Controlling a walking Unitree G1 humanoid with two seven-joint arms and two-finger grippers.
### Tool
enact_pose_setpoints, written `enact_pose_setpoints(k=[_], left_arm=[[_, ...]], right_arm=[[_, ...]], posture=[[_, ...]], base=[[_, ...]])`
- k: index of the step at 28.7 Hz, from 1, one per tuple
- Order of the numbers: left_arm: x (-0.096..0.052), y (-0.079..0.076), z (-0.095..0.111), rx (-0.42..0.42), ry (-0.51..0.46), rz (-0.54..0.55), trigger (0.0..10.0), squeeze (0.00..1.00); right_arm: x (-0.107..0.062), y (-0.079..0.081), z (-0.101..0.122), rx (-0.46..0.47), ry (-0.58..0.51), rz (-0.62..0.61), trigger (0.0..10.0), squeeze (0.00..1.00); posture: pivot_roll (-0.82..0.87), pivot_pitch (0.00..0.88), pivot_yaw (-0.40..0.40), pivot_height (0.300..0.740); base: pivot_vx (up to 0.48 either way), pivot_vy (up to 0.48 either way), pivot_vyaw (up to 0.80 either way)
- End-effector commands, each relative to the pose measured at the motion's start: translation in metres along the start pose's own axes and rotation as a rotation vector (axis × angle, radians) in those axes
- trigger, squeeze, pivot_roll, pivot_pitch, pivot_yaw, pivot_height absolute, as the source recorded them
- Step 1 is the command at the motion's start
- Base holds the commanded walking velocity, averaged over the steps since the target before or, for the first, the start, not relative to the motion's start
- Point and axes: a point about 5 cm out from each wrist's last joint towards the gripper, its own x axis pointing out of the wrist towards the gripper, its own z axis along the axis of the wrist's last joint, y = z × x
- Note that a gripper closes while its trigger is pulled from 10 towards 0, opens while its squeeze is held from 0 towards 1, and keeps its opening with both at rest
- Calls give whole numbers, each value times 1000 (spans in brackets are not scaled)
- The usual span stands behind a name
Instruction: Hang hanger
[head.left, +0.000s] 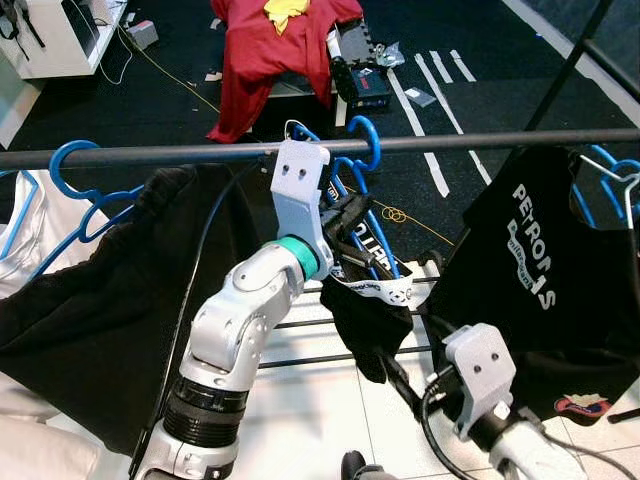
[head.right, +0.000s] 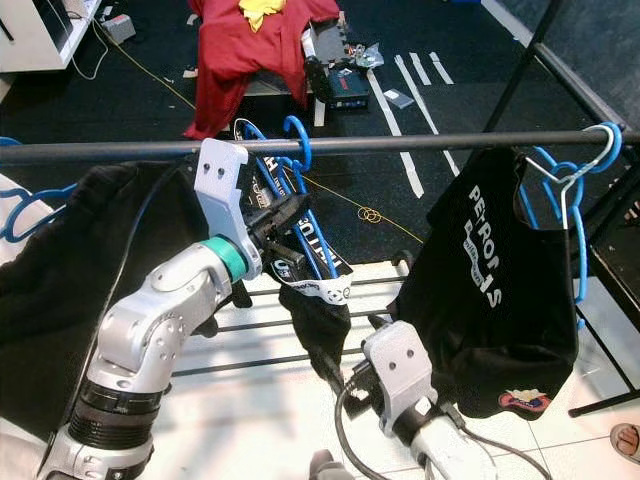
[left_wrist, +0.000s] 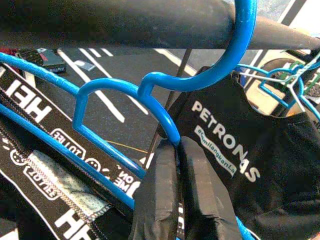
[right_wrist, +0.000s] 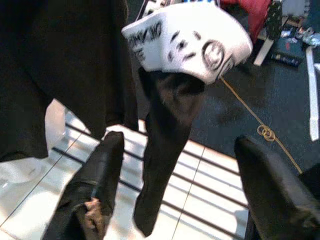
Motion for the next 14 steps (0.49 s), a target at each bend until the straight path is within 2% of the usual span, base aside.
enact_pose_setpoints(k=[1,14], left_arm=[[-1,-2,0,3,-4,-1,0,0],[0,-3,1,0,-5,-6,0,0]], right_arm=[[-2,-2,-7,-3,21,-21,0,0],[8,-4,-5,11,-15,-23,0,0]], posture=[[-137,188,80,740],[-137,189,84,740]], base=[[0,0,0],[0,0,0]])
